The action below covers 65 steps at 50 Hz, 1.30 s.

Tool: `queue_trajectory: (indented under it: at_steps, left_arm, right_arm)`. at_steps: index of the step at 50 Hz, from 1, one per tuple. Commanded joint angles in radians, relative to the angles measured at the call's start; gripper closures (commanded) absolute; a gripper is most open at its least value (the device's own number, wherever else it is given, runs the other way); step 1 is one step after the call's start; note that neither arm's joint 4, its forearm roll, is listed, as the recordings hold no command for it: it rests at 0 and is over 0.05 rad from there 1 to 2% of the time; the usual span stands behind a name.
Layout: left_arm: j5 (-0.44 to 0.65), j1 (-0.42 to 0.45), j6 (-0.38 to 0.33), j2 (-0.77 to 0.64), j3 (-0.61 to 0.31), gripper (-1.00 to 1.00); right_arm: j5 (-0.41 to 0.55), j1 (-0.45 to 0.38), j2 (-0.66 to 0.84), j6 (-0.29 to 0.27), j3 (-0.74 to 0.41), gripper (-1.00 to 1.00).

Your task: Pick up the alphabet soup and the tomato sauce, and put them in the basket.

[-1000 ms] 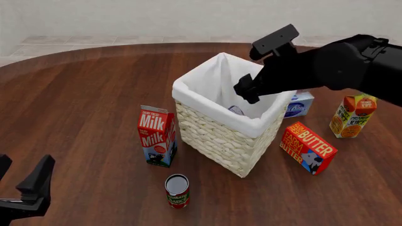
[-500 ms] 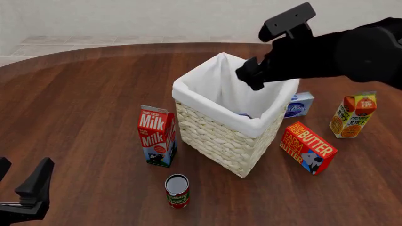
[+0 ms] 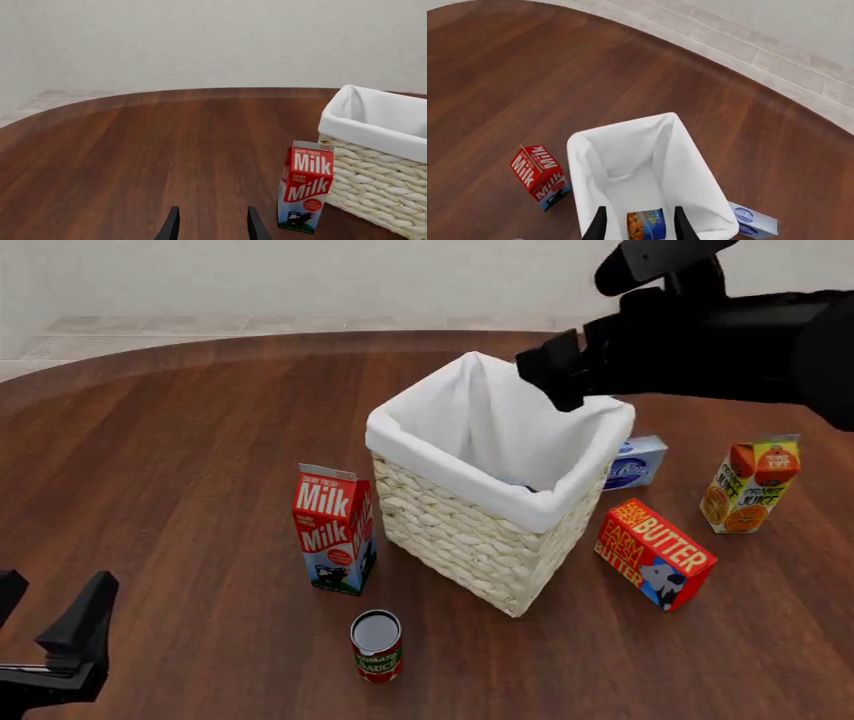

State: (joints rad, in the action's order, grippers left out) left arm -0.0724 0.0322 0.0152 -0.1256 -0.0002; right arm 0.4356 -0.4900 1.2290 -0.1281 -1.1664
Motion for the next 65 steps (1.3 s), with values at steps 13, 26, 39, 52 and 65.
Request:
queue_trajectory:
  at_steps: [13,26,39,52,65]
  left_arm:
    - [-0.021,0.006,-0.007,-0.022,0.000,-1.00]
    - [-0.050,0.004,0.001,-0.042,0.000,-1.00]
    - [0.017,0.003,0.006,0.001,-0.070,-1.00]
    - [0.043,0.055,0.008,-0.057,-0.204,-1.00]
    - [0.061,0.184,0.003,-0.164,-0.285,-1.00]
  right_arm:
    - [-0.053,-0.045,-0.156,0.065,0.064,-1.00]
    - [-0.052,-0.052,-0.218,0.078,0.057,-1.00]
    - [-0.078,-0.057,-0.257,0.096,0.082,-1.00]
    - [-0.086,-0.073,-0.306,0.097,0.071,-1.00]
    - [-0.106,-0.074,-0.342,0.104,0.042,-1.00]
